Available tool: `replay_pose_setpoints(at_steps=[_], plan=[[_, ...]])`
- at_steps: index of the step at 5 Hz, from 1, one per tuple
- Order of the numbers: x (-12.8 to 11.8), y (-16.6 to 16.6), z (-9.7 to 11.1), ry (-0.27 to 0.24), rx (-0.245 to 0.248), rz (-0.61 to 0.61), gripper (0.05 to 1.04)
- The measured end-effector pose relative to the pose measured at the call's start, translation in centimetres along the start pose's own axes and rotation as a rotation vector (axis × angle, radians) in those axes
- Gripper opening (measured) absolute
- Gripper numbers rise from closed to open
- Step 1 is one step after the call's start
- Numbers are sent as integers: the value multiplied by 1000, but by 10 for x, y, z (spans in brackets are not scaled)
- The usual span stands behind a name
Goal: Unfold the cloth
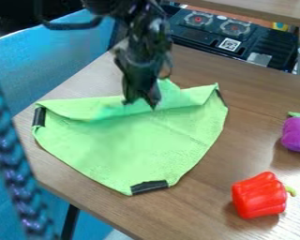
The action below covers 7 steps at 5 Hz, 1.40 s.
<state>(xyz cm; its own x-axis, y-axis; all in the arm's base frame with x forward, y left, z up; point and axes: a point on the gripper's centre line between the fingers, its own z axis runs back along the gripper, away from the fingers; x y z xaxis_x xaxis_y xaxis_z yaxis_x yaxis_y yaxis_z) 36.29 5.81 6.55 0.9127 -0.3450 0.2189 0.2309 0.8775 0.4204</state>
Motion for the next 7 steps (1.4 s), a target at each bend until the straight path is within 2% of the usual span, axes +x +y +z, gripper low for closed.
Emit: replay_pose_setpoints(at_steps=[1,3,4,5,6,7], plan=[[9,22,-24,73,-4,56,54],[31,63,-58,157,-4,149,54],[44,78,-64,168,-20,179,54],[52,94,-60,145,-114,188,54],[58,106,-53,133,-166,166,54],[63,111,-55,143,-175,128,77]])
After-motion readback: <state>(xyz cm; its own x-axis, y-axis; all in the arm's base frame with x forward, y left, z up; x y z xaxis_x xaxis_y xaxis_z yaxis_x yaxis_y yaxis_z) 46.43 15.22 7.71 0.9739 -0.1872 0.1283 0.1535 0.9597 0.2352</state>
